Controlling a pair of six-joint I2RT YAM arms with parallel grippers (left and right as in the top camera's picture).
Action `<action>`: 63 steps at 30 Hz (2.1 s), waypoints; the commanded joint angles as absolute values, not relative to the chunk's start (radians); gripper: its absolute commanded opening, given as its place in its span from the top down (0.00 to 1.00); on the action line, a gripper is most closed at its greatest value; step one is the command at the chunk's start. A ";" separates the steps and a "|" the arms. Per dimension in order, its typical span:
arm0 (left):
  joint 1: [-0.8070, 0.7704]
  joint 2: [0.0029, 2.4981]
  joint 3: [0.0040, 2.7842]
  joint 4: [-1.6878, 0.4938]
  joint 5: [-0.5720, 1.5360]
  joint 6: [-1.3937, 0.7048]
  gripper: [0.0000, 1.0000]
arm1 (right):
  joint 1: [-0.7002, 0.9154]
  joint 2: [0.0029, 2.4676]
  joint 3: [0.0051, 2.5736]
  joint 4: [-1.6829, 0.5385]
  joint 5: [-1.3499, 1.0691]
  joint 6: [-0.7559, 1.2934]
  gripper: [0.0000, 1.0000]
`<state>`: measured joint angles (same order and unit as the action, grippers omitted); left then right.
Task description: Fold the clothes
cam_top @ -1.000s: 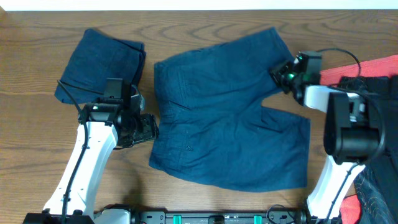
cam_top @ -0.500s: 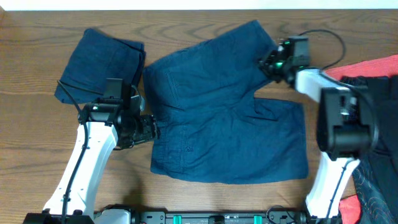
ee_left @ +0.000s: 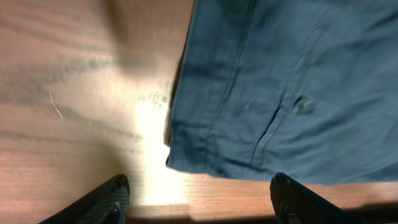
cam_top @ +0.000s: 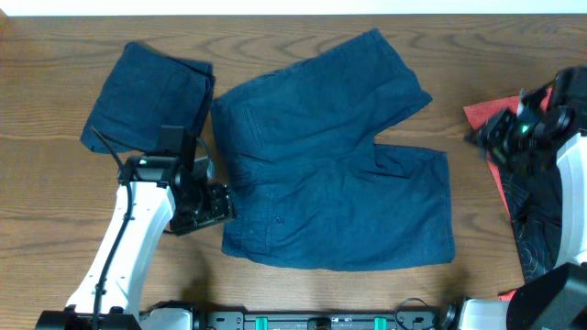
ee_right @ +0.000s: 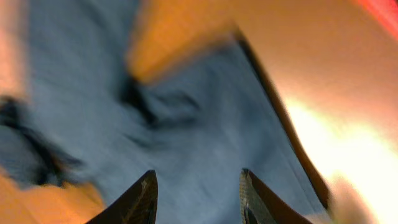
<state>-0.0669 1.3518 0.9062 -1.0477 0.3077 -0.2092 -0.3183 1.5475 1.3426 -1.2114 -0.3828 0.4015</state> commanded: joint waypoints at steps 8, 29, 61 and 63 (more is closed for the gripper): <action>-0.062 1.343 0.750 -1.018 0.303 -0.205 0.25 | -0.289 1.562 1.029 -1.227 -0.296 0.358 0.60; -0.064 1.346 0.547 -0.716 0.419 -0.425 0.94 | -0.289 1.374 0.941 -1.157 -0.516 0.204 0.49; -0.044 1.345 0.668 -0.743 0.407 -0.393 0.94 | -0.287 1.373 0.516 -0.856 -0.426 0.523 0.62; -0.044 1.345 0.668 -0.746 0.407 -0.388 0.94 | -0.287 1.373 0.516 -0.893 -0.399 0.523 0.61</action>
<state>-0.0483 1.3491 0.6552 -0.7368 0.4152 -0.4107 -0.2943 1.3758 0.5190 -0.8696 -0.4255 0.5121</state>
